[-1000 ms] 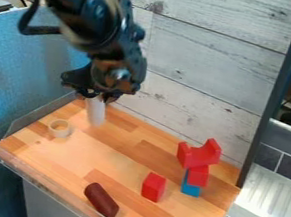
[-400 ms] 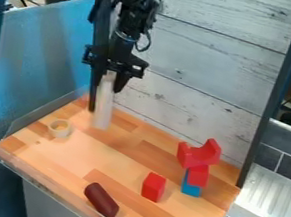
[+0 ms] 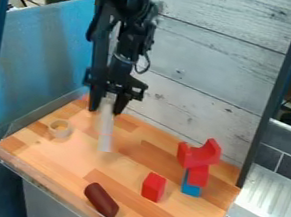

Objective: Moves the cylinder to the middle of the table

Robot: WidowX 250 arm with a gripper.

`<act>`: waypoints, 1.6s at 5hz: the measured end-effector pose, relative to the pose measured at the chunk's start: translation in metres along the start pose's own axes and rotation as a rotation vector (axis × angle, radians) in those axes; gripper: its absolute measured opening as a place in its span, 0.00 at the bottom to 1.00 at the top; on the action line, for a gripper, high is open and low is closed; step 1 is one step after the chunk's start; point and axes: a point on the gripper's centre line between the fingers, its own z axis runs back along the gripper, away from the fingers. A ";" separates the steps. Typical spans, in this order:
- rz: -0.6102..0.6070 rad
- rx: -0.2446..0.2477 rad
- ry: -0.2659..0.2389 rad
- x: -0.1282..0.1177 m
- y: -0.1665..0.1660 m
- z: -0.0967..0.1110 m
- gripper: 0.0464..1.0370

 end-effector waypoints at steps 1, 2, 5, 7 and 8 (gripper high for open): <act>0.000 -0.028 -0.043 -0.006 -0.003 0.006 0.50; -0.011 -0.043 -0.053 -0.014 -0.008 -0.003 0.50; 0.000 -0.189 -0.137 -0.025 -0.017 -0.011 0.61; 0.005 -0.197 -0.113 -0.027 -0.014 -0.012 0.97; 0.012 -0.226 -0.119 -0.025 -0.013 0.001 0.97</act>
